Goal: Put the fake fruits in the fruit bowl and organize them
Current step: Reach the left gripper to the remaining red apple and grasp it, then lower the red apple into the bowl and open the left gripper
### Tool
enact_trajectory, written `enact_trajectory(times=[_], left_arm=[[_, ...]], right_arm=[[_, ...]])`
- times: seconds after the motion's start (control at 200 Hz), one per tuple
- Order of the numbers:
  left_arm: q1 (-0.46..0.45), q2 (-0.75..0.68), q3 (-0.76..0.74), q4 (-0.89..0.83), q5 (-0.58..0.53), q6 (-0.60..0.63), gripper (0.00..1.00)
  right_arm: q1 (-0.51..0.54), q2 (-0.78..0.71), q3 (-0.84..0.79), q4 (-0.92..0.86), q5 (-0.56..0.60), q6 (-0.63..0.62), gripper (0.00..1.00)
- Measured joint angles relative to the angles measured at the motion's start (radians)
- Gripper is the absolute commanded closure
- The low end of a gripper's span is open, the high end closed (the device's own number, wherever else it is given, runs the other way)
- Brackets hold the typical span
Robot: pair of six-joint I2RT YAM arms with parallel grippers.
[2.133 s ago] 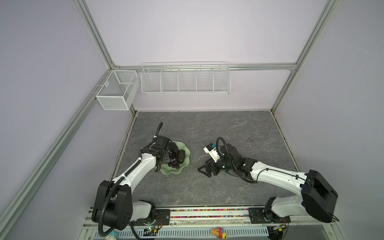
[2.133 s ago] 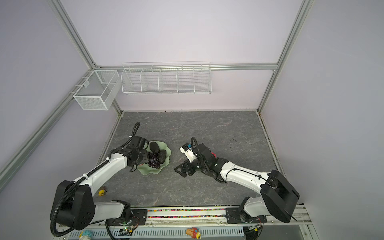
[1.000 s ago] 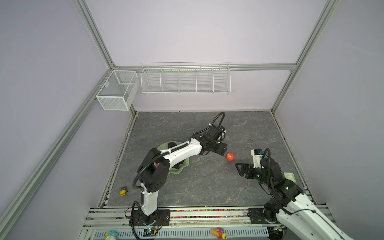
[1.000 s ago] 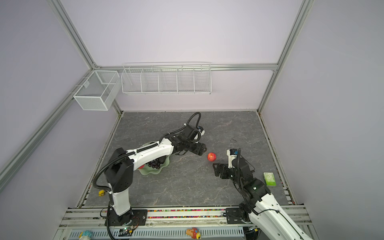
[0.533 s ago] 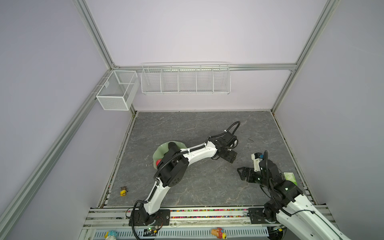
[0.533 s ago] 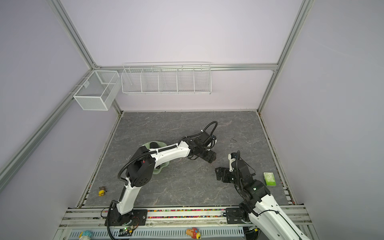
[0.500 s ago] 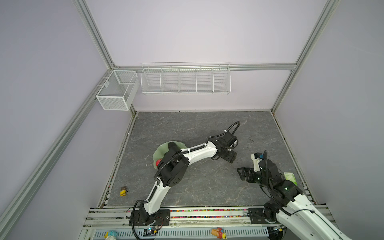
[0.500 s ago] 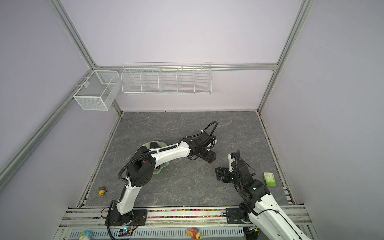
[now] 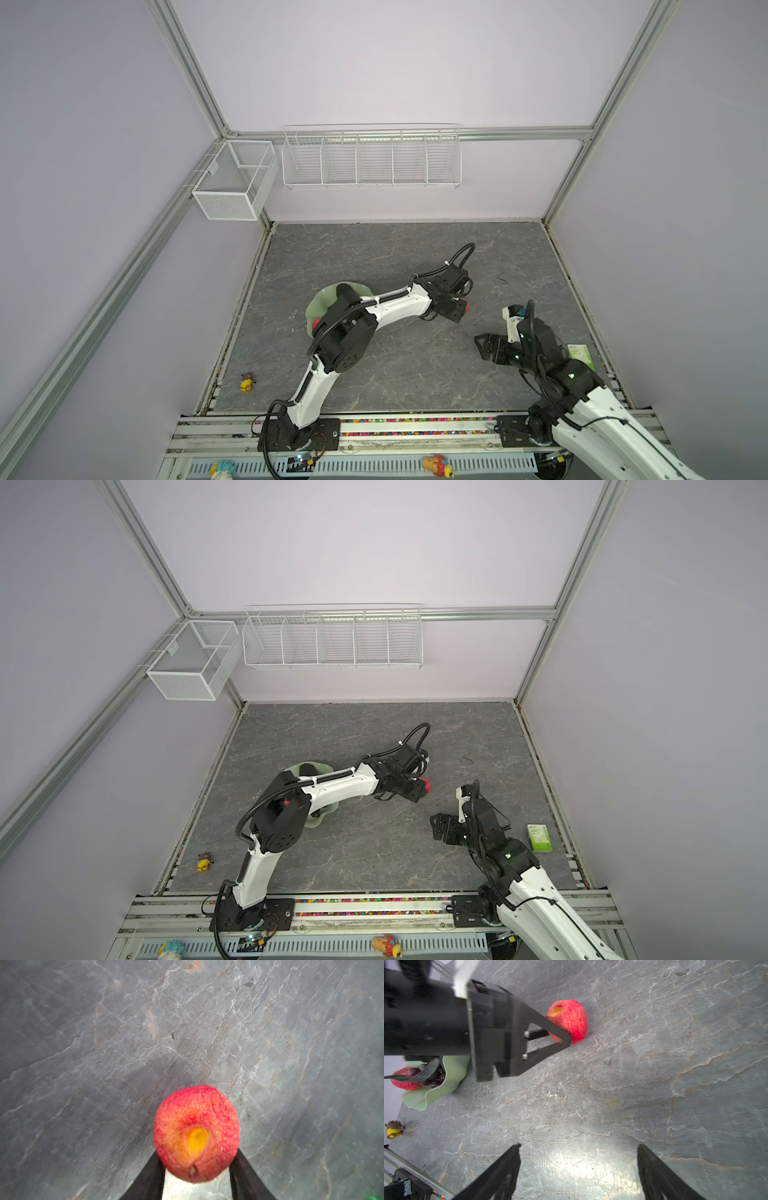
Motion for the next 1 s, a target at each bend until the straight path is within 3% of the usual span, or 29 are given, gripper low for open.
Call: enact_trajectory(times=[0.135, 0.265, 0.385, 0.555, 0.82, 1.0], left_arm=[[0.060, -0.193, -0.148, 0.031, 0.003, -0.024, 0.55], [0.177, -0.424, -0.323, 0.066, -0.015, -0.050, 0.56], [0.278, -0.599, -0.455, 0.045, -0.086, -0.076, 0.55], [0.330, -0.784, -0.574, -0.058, -0.212, -0.087, 0.55], [0.570, -0.964, -0.688, -0.190, -0.301, -0.088, 0.54], [0.635, -0.946, -0.700, -0.230, -0.304, -0.063, 0.53]], right_arm=[[-0.002, 0.061, 0.005, 0.077, -0.078, -0.035, 0.12], [0.019, 0.137, 0.005, 0.230, -0.182, -0.045, 0.12], [0.087, 0.233, 0.038, 0.325, -0.220, -0.071, 0.12], [0.199, 0.435, 0.195, 0.416, -0.232, -0.128, 0.11], [0.322, 0.702, 0.347, 0.570, -0.277, -0.143, 0.12], [0.404, 0.796, 0.374, 0.612, -0.294, -0.142, 0.11]])
